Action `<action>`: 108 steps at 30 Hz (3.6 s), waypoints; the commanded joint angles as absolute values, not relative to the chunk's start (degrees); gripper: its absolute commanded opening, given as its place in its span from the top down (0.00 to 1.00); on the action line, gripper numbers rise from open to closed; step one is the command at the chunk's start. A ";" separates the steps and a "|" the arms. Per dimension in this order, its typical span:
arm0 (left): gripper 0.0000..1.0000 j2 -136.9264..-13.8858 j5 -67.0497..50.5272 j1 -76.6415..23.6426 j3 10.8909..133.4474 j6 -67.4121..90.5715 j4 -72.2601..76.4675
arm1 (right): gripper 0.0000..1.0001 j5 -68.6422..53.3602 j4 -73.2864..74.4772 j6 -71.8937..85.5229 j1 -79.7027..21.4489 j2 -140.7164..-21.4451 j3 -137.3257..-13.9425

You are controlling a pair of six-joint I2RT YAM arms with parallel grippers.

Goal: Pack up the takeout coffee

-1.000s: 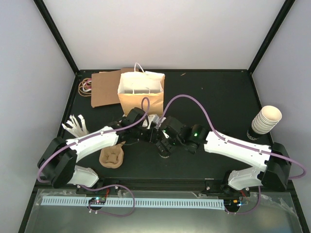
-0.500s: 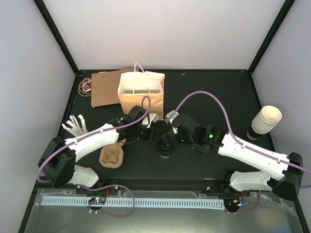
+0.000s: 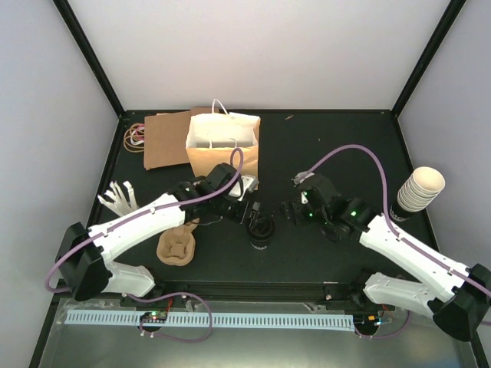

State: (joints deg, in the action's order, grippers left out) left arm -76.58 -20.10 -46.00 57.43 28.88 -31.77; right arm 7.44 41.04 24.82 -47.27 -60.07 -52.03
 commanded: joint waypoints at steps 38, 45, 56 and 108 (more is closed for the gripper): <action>0.01 -86.39 -4.46 -58.45 74.14 26.80 -50.47 | 0.14 -13.91 25.64 33.89 -37.48 -49.63 -33.49; 0.01 -87.58 -5.69 -58.45 74.01 25.24 -51.52 | 0.13 -12.43 24.75 34.36 -37.46 -49.02 -33.14; 0.02 -90.17 -6.68 -58.28 75.87 26.13 -52.25 | 0.13 -15.76 22.06 35.52 -37.49 -50.62 -32.12; 0.13 -94.02 -1.91 -59.53 78.90 25.81 -56.18 | 0.30 -23.40 12.99 43.44 -37.52 -51.86 -24.99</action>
State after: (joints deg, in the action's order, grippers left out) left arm -93.65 -2.52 -58.85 76.86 26.52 -54.63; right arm -22.06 15.27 42.59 -37.78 -52.58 -24.82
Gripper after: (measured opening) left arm 0.863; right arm 0.697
